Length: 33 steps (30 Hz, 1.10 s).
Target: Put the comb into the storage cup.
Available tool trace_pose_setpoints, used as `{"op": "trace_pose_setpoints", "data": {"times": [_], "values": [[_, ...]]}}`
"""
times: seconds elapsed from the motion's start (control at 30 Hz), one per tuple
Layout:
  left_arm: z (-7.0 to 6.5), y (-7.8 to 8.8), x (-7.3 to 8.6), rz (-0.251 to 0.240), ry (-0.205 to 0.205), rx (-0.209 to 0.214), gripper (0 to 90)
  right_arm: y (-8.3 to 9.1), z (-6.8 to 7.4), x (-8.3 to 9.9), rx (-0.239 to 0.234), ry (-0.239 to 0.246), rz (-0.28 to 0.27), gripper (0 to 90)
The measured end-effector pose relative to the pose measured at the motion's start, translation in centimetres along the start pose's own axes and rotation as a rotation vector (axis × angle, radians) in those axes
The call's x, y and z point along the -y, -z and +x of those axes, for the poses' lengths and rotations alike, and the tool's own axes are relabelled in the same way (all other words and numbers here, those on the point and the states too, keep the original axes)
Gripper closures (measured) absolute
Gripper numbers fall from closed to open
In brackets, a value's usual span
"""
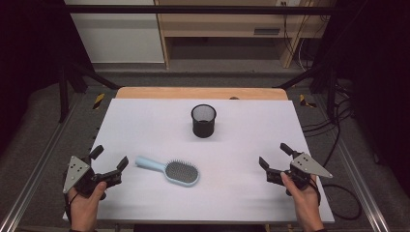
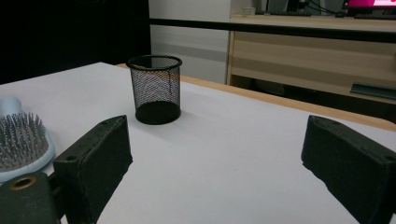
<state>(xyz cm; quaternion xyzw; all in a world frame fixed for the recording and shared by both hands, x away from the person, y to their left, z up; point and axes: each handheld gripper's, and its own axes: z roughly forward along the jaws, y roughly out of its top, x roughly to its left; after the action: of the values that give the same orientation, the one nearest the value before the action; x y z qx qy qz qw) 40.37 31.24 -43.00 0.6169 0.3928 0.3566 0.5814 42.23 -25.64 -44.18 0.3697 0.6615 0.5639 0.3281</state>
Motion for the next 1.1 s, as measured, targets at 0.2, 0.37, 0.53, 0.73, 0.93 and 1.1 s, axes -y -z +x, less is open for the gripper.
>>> {"op": "trace_pose_setpoints", "data": {"times": [0.2,0.37,0.53,0.73,0.93,1.1], "values": [[-0.5,-0.4,0.2,0.035,0.006,0.019,4.7,-0.2,-0.2,0.2,0.013,-0.011,0.017,7.9],[-1.1,-1.1,0.1,0.057,0.013,0.040,7.7,0.2,0.1,0.2,0.021,0.005,0.022,7.5],[-2.0,-2.7,0.0,0.086,0.003,0.057,10.1,0.2,0.0,0.2,0.029,-0.020,0.020,7.3],[-2.7,-5.5,-0.7,0.205,-0.033,0.087,27.3,0.2,0.1,0.3,0.027,-0.012,0.026,7.3],[-2.7,-7.3,-0.3,0.274,-0.040,0.124,63.2,0.3,-0.3,0.4,0.034,-0.022,0.028,7.3],[-3.2,-8.6,-0.5,0.365,-0.097,0.184,83.5,0.2,-0.3,0.3,0.036,-0.021,0.030,7.3]]}}
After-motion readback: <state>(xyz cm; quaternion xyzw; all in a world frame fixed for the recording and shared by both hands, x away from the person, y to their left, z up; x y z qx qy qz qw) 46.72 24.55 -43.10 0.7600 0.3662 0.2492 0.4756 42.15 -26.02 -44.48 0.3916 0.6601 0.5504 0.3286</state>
